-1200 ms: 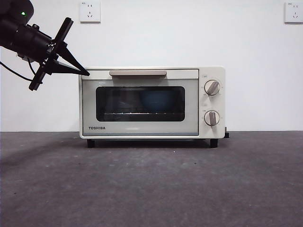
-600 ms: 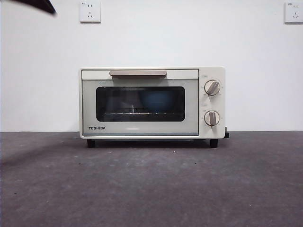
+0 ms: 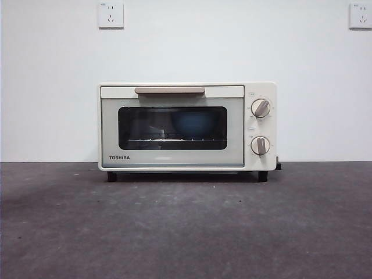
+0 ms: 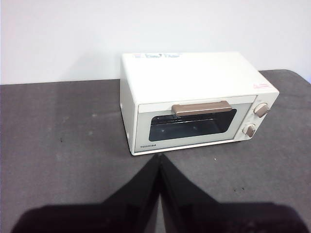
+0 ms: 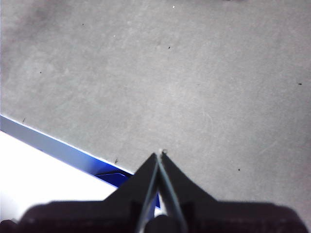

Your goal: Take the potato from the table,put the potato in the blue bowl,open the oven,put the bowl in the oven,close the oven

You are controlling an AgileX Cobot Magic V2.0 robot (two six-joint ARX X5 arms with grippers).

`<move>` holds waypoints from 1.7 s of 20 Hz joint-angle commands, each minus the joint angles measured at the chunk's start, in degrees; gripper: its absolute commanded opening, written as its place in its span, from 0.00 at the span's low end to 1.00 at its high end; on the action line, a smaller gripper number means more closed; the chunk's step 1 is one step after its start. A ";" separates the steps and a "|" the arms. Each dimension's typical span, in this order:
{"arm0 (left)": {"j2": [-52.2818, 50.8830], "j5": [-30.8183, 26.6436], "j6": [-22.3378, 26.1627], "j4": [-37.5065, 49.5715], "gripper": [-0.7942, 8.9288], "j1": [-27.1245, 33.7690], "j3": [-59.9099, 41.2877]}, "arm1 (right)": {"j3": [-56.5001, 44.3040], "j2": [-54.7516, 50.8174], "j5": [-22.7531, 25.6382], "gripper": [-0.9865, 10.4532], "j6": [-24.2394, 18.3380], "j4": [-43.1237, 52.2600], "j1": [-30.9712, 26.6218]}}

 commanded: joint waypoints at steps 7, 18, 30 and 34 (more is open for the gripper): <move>5.86 -0.26 0.76 0.20 0.08 -0.22 -0.02 | -0.35 -0.02 0.04 0.09 0.42 -0.35 0.00; -7.48 -5.66 13.44 39.34 0.08 5.53 -34.67 | -0.35 0.09 0.04 0.09 0.42 -0.42 0.00; -41.68 5.90 9.81 49.03 0.08 14.03 -76.43 | -0.35 0.09 0.04 0.09 0.42 -0.44 0.00; -44.11 2.01 10.71 42.32 0.08 14.19 -76.50 | -0.35 0.09 0.04 0.09 0.42 -0.44 0.00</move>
